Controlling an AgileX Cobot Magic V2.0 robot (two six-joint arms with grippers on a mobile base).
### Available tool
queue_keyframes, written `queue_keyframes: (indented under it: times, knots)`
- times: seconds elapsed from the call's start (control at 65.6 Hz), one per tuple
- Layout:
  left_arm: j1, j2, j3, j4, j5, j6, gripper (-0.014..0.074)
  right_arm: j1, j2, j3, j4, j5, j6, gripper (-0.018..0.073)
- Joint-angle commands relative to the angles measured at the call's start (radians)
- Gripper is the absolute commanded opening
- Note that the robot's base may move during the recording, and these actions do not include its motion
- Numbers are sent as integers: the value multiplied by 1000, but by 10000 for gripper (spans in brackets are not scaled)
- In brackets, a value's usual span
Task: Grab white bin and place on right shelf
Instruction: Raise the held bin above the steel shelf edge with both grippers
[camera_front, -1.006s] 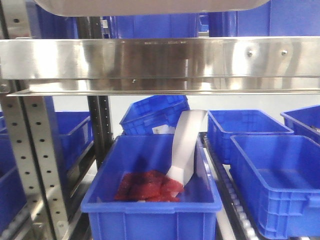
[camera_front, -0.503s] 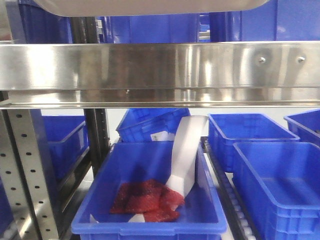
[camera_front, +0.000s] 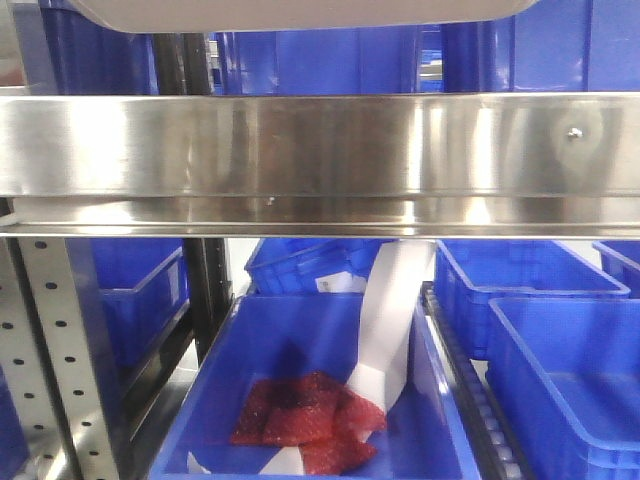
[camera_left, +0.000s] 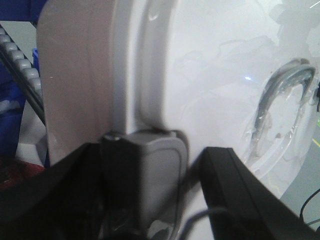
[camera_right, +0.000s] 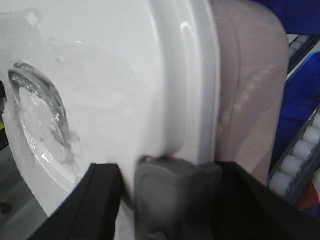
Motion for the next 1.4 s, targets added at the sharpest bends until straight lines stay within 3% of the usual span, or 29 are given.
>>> queue_keyframes:
  times: [0.0, 1.387]
  knots:
    - [-27, -21, -36, -218, 153, 17, 229, 20, -13, -34, 227, 71, -1, 393]
    - [-27, -21, -36, -218, 153, 17, 229, 20, -13, -34, 227, 71, -1, 393]
